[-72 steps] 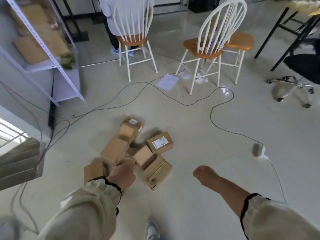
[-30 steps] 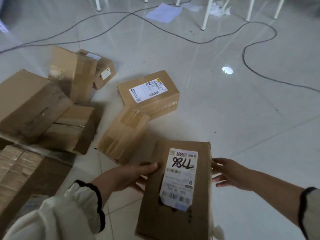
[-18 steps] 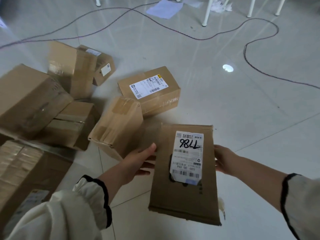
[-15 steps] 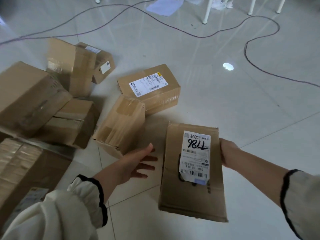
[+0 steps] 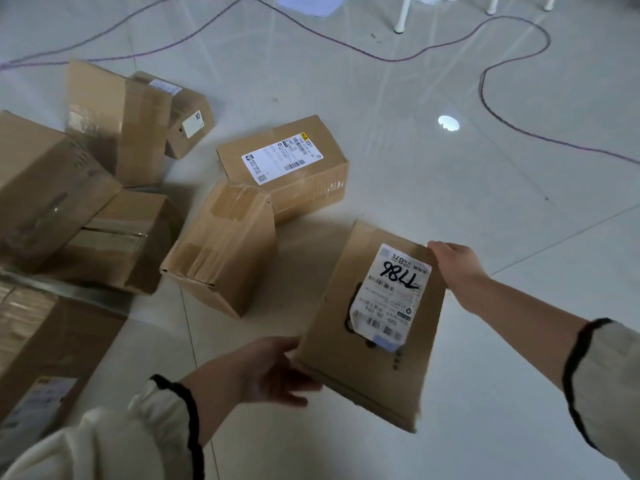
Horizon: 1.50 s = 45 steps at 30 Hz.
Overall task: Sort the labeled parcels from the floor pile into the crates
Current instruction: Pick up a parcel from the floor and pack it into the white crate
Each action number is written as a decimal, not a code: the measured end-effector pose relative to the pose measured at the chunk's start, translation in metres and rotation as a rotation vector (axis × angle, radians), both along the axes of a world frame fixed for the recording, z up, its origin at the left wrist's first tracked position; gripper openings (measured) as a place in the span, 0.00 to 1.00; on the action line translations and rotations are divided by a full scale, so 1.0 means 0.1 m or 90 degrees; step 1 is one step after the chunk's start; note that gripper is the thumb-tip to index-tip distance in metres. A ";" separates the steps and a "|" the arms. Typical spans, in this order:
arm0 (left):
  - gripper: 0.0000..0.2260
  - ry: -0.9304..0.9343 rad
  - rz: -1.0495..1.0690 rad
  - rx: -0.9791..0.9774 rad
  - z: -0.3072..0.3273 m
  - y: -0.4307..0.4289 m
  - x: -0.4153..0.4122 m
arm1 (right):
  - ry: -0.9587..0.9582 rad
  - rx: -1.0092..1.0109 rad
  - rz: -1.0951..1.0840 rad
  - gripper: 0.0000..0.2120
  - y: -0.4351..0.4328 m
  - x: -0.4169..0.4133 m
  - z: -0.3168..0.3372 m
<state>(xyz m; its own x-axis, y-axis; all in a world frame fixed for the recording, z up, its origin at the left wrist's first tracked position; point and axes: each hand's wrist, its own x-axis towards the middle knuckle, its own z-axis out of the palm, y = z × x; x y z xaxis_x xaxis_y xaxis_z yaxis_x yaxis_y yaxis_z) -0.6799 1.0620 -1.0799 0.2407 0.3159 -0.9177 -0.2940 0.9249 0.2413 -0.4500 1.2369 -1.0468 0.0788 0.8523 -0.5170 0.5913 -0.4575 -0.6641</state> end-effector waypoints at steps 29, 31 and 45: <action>0.12 0.553 -0.131 0.233 -0.44 -0.51 0.17 | -0.106 0.137 0.245 0.13 0.05 -0.34 0.17; 0.12 0.524 -0.112 0.245 -0.34 -0.34 0.21 | -0.160 0.135 0.324 0.17 -0.08 -0.34 0.13; 0.13 0.495 0.092 0.310 0.08 0.51 -0.18 | 0.052 -0.061 0.277 0.16 -1.06 -0.19 0.04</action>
